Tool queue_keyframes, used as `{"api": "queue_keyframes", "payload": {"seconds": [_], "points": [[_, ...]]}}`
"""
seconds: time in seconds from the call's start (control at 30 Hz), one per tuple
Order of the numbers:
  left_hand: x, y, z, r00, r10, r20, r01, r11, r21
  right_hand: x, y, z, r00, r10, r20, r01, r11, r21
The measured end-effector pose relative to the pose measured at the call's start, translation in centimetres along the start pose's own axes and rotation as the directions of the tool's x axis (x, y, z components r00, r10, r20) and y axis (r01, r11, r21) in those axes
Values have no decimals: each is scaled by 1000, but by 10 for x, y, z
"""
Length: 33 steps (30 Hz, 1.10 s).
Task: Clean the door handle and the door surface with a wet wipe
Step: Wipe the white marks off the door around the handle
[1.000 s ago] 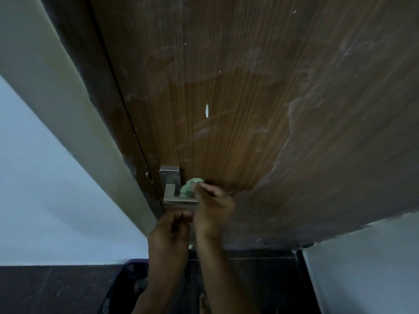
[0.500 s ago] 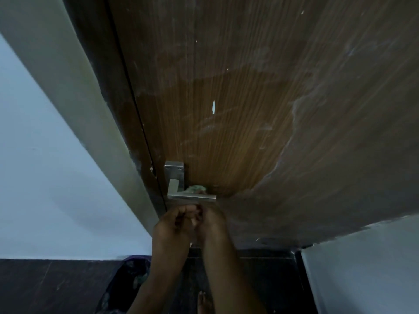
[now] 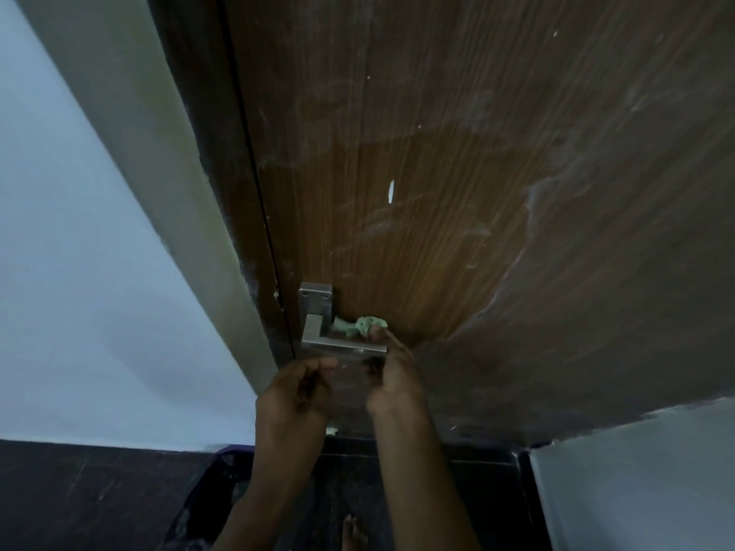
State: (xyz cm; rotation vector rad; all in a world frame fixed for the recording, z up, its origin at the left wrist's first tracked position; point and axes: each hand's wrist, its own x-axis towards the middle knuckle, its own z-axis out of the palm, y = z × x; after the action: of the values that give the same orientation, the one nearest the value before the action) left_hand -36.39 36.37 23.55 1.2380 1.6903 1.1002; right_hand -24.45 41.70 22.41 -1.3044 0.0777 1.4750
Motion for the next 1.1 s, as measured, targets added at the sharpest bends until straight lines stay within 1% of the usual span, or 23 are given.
{"api": "queue_keyframes", "payload": {"seconds": [0.07, 0.1, 0.17, 0.23, 0.33, 0.4, 0.47, 0.5, 0.53, 0.57, 0.63, 0.67, 0.73, 0.77, 0.8, 0.83, 0.87, 0.9, 0.93, 0.97, 1.0, 1.07, 1.1], "points": [[-2, 12, -3, 998, 56, 13, -56, 998, -24, 3, -13, -4, 997, -74, -27, 75, 997, 5], [-1, 18, -6, 996, 91, 5, -91, 995, -28, 6, -20, -10, 987, -148, -65, 148, 989, -6], [3, 27, -9, 989, 144, -23, -145, 989, -25, 5, -29, -16, 933, -309, -183, 311, 950, -15], [6, 37, -11, 985, 171, -37, -172, 985, -28, -7, -27, -8, 877, -426, -222, 423, 904, -62], [8, 48, -13, 978, 200, -56, -201, 979, -18, -37, -17, 26, 834, -538, -125, 529, 843, -97], [8, 51, -15, 977, 200, -70, -201, 979, -9, -52, -17, 54, 751, -660, -26, 651, 746, -138], [9, 52, -18, 983, 166, -76, -167, 986, -17, -71, -23, 83, 654, -754, 66, 754, 643, -133], [9, 51, -20, 985, 151, -78, -153, 988, -17, -79, -26, 94, 571, -815, 100, 818, 555, -150], [10, 51, -22, 987, 142, -81, -143, 990, -14, -87, -31, 100, 457, -882, 116, 883, 435, -178], [10, 50, -24, 987, 132, -86, -134, 991, -15, -94, -36, 101, 319, -941, 110, 931, 290, -223], [11, 49, -28, 985, 130, -112, -133, 991, -25, -91, -53, 88, 45, -997, 69, 953, 22, -301], [11, 48, -31, 982, 138, -129, -142, 990, -21, -86, -62, 78, -38, -999, 29, 944, -45, -327], [13, 47, -34, 977, 145, -155, -148, 989, -11, -72, -66, 61, -102, -995, -15, 921, -88, -380], [14, 47, -34, 978, 139, -158, -143, 990, -17, -65, -61, 56, -129, -991, 26, 903, -128, -409], [15, 47, -33, 979, 133, -152, -138, 990, -21, -59, -51, 57, -166, -978, 127, 869, -206, -450], [15, 47, -32, 981, 135, -141, -139, 990, -19, -54, -37, 59, -203, -933, 296, 812, -329, -481], [15, 48, -30, 981, 145, -127, -148, 989, -13, -49, -22, 60, -224, -844, 488, 757, -466, -459], [14, 49, -29, 981, 156, -116, -158, 987, -13, -43, -13, 58, -234, -739, 631, 714, -572, -405], [13, 50, -28, 981, 161, -107, -165, 986, -21, -38, -12, 54, -243, -676, 695, 692, -623, -364], [13, 51, -27, 982, 159, -103, -164, 986, -32, -35, -19, 48, -267, -676, 687, 691, -631, -353], [13, 51, -28, 983, 153, -105, -158, 986, -44, -34, -30, 42, -302, -724, 621, 703, -609, -368], [13, 47, -31, 985, 126, -115, -133, 989, -60, -38, -58, 34, -359, -852, 380, 737, -509, -445], [13, 44, -33, 987, 110, -118, -118, 991, -66, -42, -70, 34, -369, -891, 265, 767, -453, -455]]}}
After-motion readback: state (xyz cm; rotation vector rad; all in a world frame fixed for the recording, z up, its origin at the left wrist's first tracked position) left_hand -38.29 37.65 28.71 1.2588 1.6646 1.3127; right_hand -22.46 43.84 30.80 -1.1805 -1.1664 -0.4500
